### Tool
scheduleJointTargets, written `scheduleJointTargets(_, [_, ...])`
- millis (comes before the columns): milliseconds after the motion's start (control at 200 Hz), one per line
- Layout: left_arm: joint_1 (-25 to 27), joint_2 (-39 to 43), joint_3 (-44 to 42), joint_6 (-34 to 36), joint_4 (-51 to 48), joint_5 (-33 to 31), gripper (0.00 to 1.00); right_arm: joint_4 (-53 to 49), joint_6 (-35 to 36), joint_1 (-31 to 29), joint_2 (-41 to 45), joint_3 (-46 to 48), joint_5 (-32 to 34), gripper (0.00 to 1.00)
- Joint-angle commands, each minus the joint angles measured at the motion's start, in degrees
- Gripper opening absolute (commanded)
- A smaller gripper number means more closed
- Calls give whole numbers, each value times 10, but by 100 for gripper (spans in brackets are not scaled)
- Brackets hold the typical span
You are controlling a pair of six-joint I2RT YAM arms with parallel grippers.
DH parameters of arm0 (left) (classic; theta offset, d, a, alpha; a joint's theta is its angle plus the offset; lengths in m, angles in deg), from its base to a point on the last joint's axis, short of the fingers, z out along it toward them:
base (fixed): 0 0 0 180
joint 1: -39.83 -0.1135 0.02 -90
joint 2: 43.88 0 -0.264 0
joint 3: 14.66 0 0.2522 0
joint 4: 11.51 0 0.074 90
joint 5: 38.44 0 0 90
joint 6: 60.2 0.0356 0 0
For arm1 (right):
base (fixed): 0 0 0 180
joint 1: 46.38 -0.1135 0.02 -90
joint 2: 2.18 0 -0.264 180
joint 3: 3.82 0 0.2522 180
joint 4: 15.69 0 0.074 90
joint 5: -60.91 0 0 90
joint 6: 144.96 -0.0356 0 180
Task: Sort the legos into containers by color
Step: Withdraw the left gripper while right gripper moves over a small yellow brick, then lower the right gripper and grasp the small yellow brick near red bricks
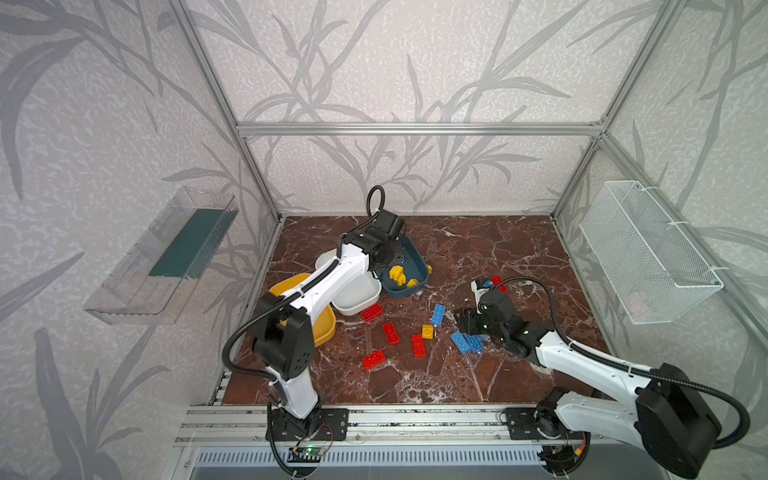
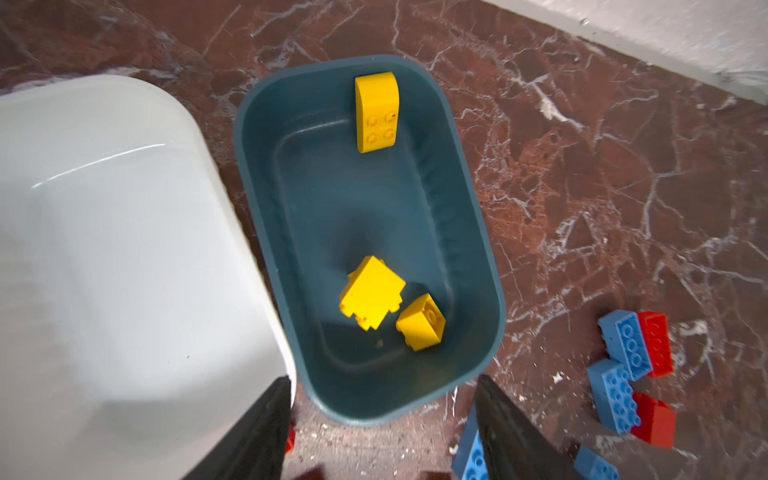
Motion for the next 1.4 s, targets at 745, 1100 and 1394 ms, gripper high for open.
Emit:
scheduleJointTargets(745, [9,511,-295,93,-97,-74,78,-179,-109,-177,-167,-185,119,66])
scheduleJointTargets(1100, [8,543,-358,110,-84,-63,78,-156,-264,-241,-223,-197,188,73])
scheduleJointTargets(1394, [9,559,-365,112,-80,-38,78,-159,-311,-243,-287,-229,199,72])
